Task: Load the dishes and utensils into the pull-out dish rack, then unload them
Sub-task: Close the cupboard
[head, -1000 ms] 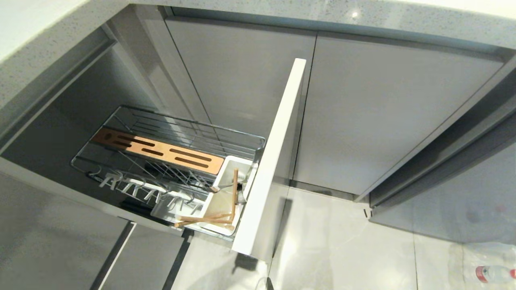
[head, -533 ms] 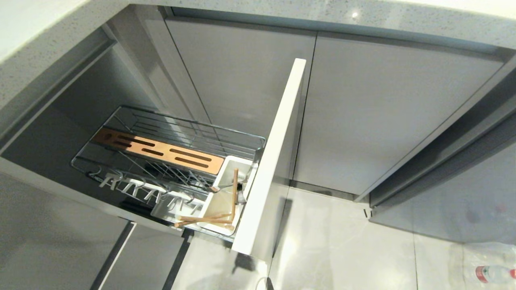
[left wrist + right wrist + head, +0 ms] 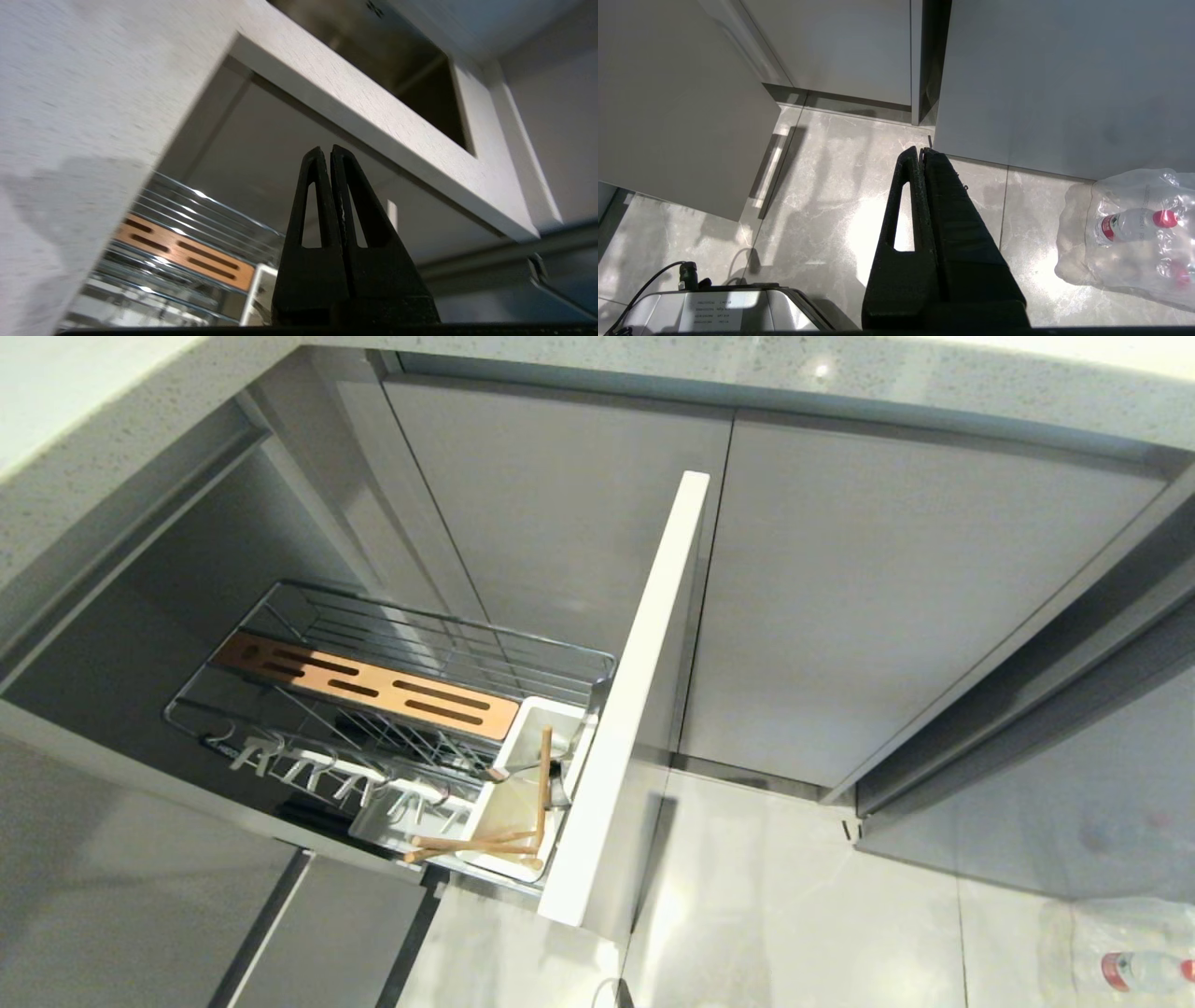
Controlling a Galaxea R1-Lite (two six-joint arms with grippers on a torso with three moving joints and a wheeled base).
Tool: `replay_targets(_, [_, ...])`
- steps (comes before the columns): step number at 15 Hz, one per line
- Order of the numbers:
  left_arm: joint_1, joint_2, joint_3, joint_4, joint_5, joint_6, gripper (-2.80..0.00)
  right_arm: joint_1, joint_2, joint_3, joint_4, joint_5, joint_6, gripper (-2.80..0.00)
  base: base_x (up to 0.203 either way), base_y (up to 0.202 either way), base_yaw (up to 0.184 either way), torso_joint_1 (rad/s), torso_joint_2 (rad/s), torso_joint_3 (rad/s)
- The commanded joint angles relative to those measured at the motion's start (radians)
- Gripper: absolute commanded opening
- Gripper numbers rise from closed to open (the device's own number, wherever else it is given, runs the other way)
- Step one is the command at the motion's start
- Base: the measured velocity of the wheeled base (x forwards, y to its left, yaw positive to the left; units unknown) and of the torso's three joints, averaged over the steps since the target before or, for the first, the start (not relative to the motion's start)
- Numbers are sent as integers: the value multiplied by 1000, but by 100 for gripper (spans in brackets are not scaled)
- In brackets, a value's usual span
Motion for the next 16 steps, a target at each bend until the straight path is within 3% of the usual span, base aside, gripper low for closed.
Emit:
replay_targets(1, [-99,27,15,5,-2,1,-280,0,0,2,0,0,1,-280,0,0,0,0,0,0])
replay_targets(4, [-259,29,40,52,-58,7,-280,0,0,2,0,0,1,-280,0,0,0,0,0,0])
replay_targets(7, [-337,32,54,95,-139,8,-280,0,0,2,0,0,1,-280,0,0,0,0,0,0])
replay_targets(13, [-376,46,93,98,-328,5,-280,0,0,2,0,0,1,-280,0,0,0,0,0,0])
replay_targets(16, [-380,91,100,103,-350,3,-280,0,0,2,1,0,1,-280,0,0,0,0,0,0])
